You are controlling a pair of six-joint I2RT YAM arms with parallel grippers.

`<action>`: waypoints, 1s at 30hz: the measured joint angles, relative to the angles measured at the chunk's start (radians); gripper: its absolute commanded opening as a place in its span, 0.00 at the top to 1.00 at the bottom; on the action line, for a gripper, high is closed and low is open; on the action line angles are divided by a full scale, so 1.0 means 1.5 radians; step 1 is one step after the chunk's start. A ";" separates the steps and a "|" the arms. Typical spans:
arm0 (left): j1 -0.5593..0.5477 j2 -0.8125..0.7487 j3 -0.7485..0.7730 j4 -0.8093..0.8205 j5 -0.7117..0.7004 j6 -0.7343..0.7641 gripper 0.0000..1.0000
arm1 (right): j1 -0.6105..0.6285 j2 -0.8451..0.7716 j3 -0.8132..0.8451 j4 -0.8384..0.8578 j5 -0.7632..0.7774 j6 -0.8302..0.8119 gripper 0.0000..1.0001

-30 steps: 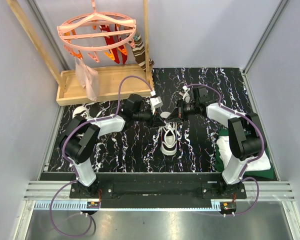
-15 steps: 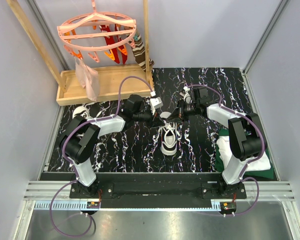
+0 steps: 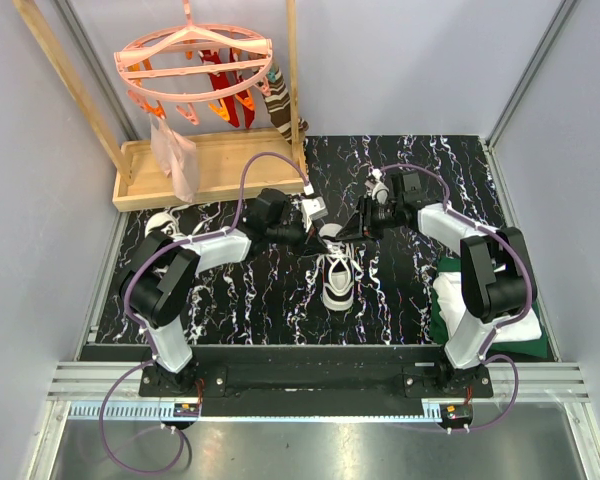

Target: Tie the shoes

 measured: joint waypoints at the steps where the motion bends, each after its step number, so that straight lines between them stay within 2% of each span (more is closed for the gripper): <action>1: -0.001 0.000 0.002 -0.003 0.000 0.004 1.00 | -0.001 0.000 0.006 -0.010 0.009 -0.009 0.58; 7: -0.006 0.000 0.009 -0.023 0.000 0.020 1.00 | -0.001 0.001 0.041 -0.067 0.039 -0.057 0.54; 19: -0.008 0.004 0.013 -0.037 -0.001 0.030 1.00 | 0.025 0.033 0.049 -0.112 0.048 -0.094 0.59; 23: -0.008 0.010 0.021 -0.042 -0.001 0.031 1.00 | 0.030 0.040 0.049 -0.115 0.048 -0.097 0.71; 24: -0.008 0.012 0.024 -0.044 -0.001 0.032 1.00 | 0.029 0.040 0.049 -0.115 0.048 -0.098 0.81; 27: -0.008 0.013 0.028 -0.052 -0.001 0.034 1.00 | 0.029 0.040 0.050 -0.116 0.048 -0.100 0.90; 30: -0.009 0.017 0.037 -0.065 -0.003 0.038 1.00 | 0.029 0.040 0.053 -0.118 0.052 -0.100 0.93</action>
